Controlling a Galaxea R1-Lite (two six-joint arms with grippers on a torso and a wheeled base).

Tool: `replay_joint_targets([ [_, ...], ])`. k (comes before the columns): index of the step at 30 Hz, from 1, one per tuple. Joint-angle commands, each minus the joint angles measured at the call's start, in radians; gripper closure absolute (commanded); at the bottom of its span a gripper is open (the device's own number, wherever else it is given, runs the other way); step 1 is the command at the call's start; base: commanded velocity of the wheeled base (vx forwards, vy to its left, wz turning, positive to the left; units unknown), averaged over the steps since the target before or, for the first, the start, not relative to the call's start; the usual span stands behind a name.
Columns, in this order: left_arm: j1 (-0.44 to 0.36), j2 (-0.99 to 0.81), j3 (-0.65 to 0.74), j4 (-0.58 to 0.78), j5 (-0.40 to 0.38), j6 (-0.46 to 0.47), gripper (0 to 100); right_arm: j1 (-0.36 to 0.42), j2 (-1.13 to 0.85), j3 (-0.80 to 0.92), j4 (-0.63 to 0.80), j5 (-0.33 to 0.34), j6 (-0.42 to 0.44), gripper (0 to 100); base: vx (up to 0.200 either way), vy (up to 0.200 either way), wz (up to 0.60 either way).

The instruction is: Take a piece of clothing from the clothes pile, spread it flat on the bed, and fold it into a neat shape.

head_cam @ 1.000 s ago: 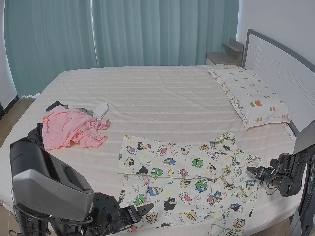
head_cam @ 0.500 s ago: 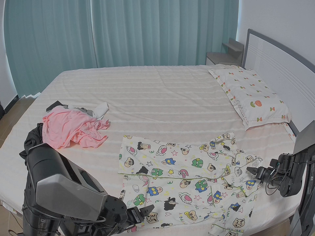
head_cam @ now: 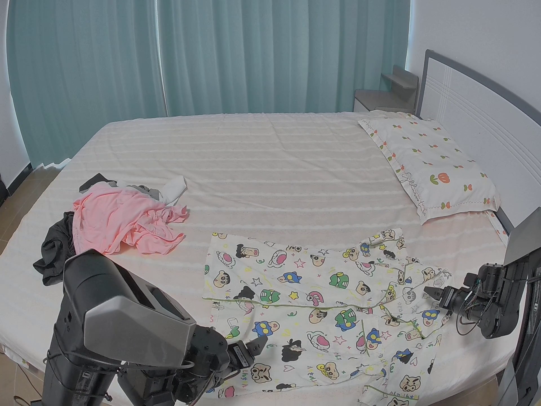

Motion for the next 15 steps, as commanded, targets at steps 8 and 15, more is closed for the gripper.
replay_joint_targets([
  [8,0.144,-0.09,-0.136,-0.012,0.032,0.0,0,-0.002,0.007,0.0,-0.018,0.001,0.0,0,0.0,0.0,0.0],
  [15,0.248,-0.157,-0.148,-0.014,0.032,0.027,0,-0.005,0.008,-0.003,-0.018,0.001,0.0,0,0.0,0.0,0.0],
])
